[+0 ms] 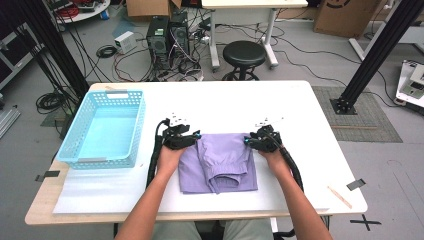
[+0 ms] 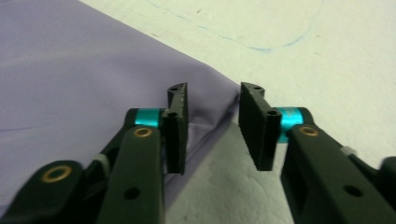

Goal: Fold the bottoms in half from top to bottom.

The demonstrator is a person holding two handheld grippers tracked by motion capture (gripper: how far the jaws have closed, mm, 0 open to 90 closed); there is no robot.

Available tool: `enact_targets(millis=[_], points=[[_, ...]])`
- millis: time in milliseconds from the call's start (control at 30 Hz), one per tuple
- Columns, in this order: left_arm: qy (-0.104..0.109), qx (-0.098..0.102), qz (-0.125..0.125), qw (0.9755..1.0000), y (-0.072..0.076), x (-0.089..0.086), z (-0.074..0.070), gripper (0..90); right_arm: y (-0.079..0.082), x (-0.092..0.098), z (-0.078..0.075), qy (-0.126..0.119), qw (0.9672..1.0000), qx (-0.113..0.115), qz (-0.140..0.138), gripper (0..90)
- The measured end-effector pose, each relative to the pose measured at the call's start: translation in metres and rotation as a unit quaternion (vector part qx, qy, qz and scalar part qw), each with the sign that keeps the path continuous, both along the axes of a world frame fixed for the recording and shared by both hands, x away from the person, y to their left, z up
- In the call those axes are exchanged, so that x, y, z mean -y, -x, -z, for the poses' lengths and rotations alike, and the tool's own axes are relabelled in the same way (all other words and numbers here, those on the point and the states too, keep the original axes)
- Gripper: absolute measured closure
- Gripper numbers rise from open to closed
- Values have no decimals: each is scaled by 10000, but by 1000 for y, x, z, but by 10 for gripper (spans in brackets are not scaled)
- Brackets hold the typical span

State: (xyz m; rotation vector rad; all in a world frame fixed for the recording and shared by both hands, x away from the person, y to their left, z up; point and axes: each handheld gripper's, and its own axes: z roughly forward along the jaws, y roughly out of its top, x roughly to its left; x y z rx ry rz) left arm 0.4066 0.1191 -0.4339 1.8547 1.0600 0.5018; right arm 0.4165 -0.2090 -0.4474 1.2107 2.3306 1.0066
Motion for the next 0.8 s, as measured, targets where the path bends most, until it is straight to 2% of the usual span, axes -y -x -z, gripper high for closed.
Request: enact_targets(millis=[67,167,233,333,400,500,533,633,733,800], points=[[63,19,28,10000,1,-3,0,487,1,4,-2,-51,10000,9,31,622],[137,13,-16,9999,3,-8,0,478,6,9,-11,-254,9995,167,23,628],[165,31,-18,9999,5,-9,0,476,13,11,-17,-412,9988,225,-122,678],[342,128,42,9993,9,-15,-3,467,31,14,-20,-306,9987,288,-286,777],[404,183,76,9990,11,-17,-4,459,43,20,-17,-250,9988,314,-274,794],[442,202,131,9987,13,-17,-3,435,56,27,-9,-116,9991,142,-379,832],[445,213,139,9987,14,-17,-3,424,59,28,-7,-146,9990,68,-409,832],[616,226,188,9977,15,-17,-2,366,68,26,-5,-123,9981,52,-599,824],[808,261,264,9960,16,-19,-2,298,71,24,-5,-61,9980,180,-599,731],[904,333,298,9949,18,-20,-3,245,71,26,-8,-132,9978,284,-579,639]])
